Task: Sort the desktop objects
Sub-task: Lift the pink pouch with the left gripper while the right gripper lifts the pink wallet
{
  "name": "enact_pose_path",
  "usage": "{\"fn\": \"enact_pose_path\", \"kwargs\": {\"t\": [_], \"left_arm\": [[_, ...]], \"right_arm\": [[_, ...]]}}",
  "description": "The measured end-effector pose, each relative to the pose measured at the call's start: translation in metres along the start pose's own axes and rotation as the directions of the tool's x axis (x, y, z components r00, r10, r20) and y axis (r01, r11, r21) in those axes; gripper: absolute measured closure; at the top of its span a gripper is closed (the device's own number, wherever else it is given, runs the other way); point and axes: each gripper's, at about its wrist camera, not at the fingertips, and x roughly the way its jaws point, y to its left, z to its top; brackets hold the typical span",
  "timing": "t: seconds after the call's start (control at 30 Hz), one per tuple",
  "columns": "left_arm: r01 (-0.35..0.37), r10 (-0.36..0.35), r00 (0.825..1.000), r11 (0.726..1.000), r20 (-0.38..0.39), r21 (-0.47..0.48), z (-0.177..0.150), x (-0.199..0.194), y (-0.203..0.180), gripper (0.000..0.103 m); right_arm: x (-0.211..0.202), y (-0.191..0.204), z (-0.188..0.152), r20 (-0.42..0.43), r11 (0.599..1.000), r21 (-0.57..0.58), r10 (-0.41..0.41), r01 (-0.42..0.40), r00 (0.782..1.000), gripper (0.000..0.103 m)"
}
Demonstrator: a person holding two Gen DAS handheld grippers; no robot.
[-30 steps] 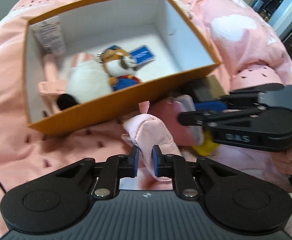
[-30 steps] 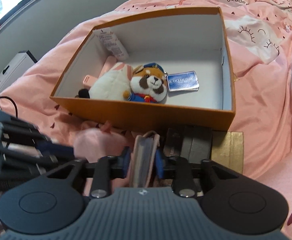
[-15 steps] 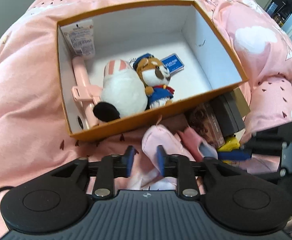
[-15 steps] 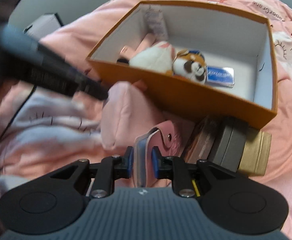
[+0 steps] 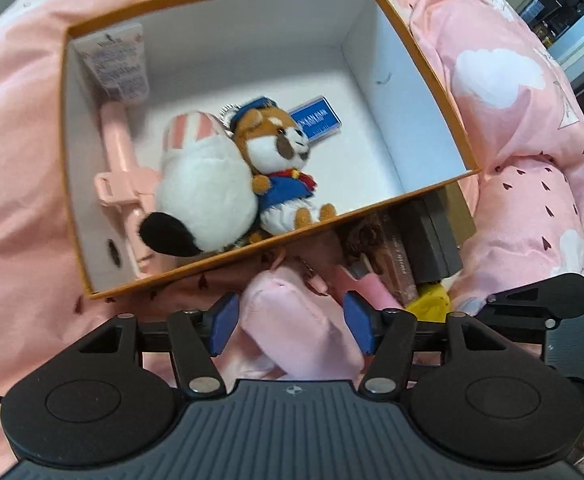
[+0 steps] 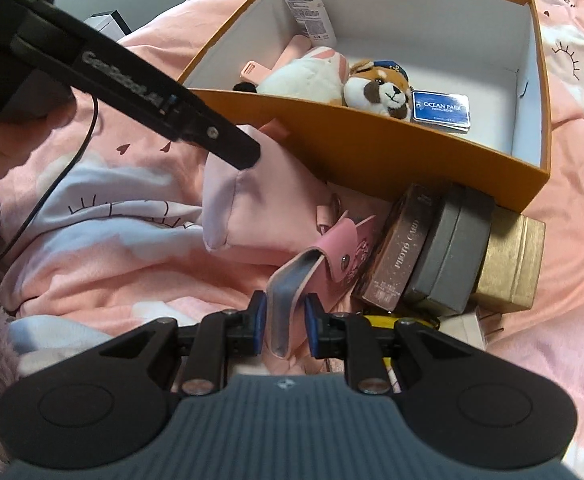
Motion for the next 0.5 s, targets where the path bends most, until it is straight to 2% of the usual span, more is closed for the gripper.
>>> {"fn": "enact_pose_path", "kwargs": {"t": [0.07,0.23,0.3,0.37,0.5], "left_arm": [[0.015,-0.015,1.0,1.0,0.0,-0.011,0.004,0.002,0.0,0.033],[-0.031,0.029,0.998,0.999,-0.048,-0.037,0.006,0.019,0.003,0.033],[-0.029,0.026,0.997,0.999,-0.068,-0.044,0.003,0.026,0.006,0.044],[-0.032,0.028,0.997,0.998,-0.074,-0.05,-0.001,0.03,0.008,0.051],[-0.041,0.039,0.996,0.999,-0.081,-0.016,-0.011,0.027,0.008,0.056]], "right_arm": [[0.001,-0.002,0.003,-0.004,1.0,0.006,0.009,-0.009,1.0,0.078],[0.002,-0.003,0.008,-0.014,1.0,0.012,0.016,-0.016,1.0,0.073],[0.0,-0.007,0.01,-0.011,0.999,0.03,0.029,-0.029,1.0,0.072],[-0.003,-0.014,0.014,-0.003,0.996,0.07,0.049,-0.049,0.999,0.065],[-0.008,-0.024,0.027,0.02,0.988,0.132,0.081,-0.083,0.997,0.065]]}}
